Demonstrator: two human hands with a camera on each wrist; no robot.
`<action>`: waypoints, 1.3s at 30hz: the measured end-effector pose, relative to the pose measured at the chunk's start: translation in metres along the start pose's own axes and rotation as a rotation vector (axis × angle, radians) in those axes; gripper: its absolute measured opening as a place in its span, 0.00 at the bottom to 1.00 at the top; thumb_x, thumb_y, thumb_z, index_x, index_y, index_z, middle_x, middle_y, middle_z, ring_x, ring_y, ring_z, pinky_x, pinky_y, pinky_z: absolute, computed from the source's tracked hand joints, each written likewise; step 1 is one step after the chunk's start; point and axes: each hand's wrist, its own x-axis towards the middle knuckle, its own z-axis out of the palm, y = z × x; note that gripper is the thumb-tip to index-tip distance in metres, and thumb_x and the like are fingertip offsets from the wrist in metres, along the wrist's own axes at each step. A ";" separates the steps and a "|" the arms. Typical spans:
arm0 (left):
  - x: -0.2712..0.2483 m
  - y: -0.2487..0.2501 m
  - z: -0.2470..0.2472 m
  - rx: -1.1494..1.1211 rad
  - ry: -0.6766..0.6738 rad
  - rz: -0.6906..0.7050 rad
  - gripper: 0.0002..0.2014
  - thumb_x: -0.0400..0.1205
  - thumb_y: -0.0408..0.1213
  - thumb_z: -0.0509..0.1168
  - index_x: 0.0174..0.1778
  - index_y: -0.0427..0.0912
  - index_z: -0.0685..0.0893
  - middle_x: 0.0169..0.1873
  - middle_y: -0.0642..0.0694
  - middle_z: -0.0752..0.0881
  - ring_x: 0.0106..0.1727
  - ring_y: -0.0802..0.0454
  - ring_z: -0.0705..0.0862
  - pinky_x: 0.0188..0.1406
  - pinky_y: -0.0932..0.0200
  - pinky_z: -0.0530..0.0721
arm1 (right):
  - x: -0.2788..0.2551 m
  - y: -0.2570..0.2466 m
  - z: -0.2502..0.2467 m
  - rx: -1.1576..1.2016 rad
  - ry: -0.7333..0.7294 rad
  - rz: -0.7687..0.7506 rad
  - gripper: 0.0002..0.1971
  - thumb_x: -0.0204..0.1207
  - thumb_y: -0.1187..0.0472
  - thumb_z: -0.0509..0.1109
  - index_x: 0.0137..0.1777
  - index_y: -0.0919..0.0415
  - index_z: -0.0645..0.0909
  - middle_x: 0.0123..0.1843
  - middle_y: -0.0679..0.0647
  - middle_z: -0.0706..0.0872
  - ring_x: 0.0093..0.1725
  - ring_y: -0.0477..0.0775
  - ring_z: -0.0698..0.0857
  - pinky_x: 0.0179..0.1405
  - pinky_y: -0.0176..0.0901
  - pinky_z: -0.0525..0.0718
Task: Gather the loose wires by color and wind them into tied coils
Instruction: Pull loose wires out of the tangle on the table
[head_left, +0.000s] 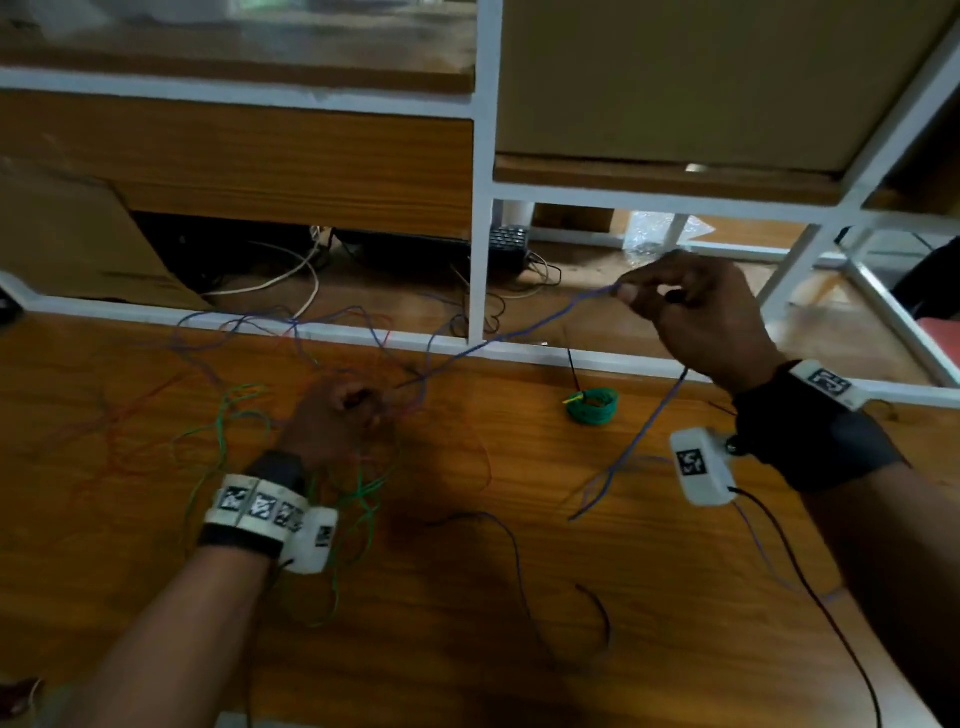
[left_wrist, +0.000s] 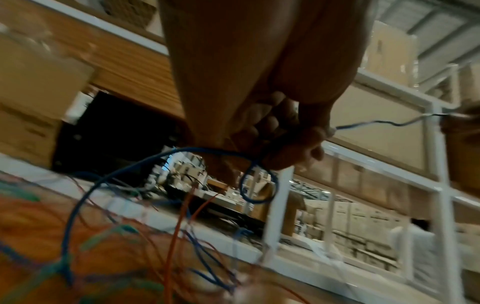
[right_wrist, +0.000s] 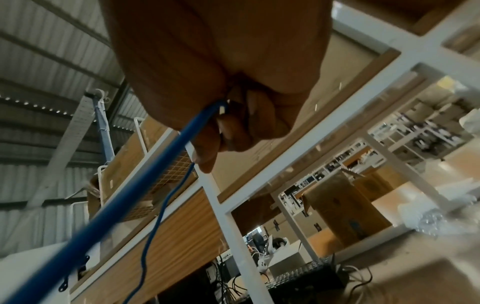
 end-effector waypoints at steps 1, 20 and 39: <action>0.001 -0.004 -0.009 0.027 0.033 0.017 0.28 0.70 0.69 0.61 0.41 0.48 0.91 0.35 0.47 0.90 0.37 0.51 0.87 0.40 0.49 0.82 | -0.004 -0.001 -0.004 -0.024 -0.041 0.002 0.03 0.80 0.58 0.79 0.51 0.53 0.94 0.47 0.51 0.92 0.43 0.46 0.87 0.44 0.39 0.82; 0.025 0.043 0.016 0.117 0.002 0.368 0.07 0.83 0.36 0.70 0.55 0.46 0.91 0.45 0.49 0.91 0.44 0.61 0.85 0.44 0.78 0.77 | -0.012 -0.063 0.093 -0.224 -0.484 -0.399 0.15 0.75 0.62 0.65 0.53 0.55 0.92 0.49 0.53 0.94 0.44 0.58 0.91 0.41 0.46 0.85; 0.030 0.074 0.052 -0.237 -0.006 0.314 0.17 0.77 0.47 0.73 0.62 0.61 0.84 0.65 0.51 0.84 0.70 0.49 0.81 0.71 0.42 0.80 | 0.010 -0.082 0.038 0.247 -0.292 -0.182 0.07 0.85 0.65 0.72 0.51 0.64 0.93 0.39 0.48 0.92 0.40 0.38 0.88 0.44 0.33 0.81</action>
